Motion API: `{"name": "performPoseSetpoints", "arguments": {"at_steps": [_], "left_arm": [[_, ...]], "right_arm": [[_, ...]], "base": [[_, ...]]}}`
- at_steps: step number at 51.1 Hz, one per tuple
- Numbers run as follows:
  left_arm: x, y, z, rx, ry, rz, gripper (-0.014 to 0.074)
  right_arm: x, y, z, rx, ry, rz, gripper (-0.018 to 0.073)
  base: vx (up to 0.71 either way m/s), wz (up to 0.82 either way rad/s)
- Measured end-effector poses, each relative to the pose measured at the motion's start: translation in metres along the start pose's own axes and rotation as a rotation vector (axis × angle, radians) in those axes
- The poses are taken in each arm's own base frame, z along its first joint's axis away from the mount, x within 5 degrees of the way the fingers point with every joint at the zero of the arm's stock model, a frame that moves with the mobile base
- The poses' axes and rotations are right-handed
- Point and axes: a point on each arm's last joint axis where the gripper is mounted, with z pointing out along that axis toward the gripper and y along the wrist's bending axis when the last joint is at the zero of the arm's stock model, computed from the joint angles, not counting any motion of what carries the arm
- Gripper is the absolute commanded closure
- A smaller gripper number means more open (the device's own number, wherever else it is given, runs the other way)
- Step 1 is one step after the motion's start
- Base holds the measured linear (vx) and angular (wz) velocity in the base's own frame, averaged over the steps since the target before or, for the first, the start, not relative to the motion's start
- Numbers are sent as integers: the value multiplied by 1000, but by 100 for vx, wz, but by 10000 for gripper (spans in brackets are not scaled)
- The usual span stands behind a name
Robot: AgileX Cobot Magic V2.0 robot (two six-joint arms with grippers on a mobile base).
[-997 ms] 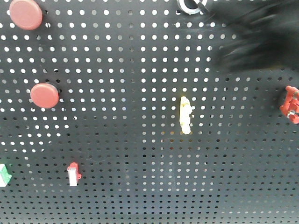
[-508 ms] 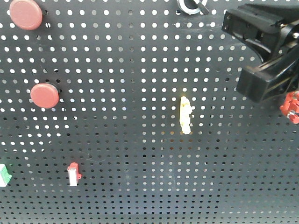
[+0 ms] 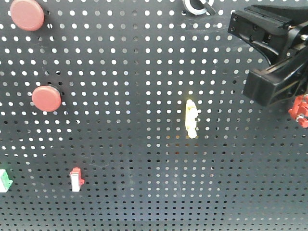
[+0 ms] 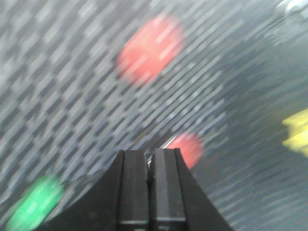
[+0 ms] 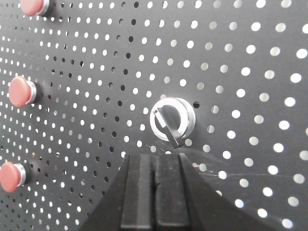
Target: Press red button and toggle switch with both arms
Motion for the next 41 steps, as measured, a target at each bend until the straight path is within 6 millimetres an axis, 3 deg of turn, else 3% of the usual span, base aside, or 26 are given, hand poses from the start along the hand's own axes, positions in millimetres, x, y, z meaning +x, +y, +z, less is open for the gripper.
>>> {"name": "performPoseSetpoints", "arguments": {"at_steps": [14,23,31,41], "left_arm": [[131,1,-35,-182,74,3,594],[199,-8,-60,-236,105,-44,594],[235,-14,-73,-266,85,-97,594],[242,-16,-76,-258,113,-119,594]], "right_arm": [[0,0,0,0,1,0,563],[0,0,0,0,1,0,563],[0,0,0,0,1,0,563],[1,0,0,0,5,0,563]], "base": [[0,0],[0,0],[0,0],[0,0]]}}
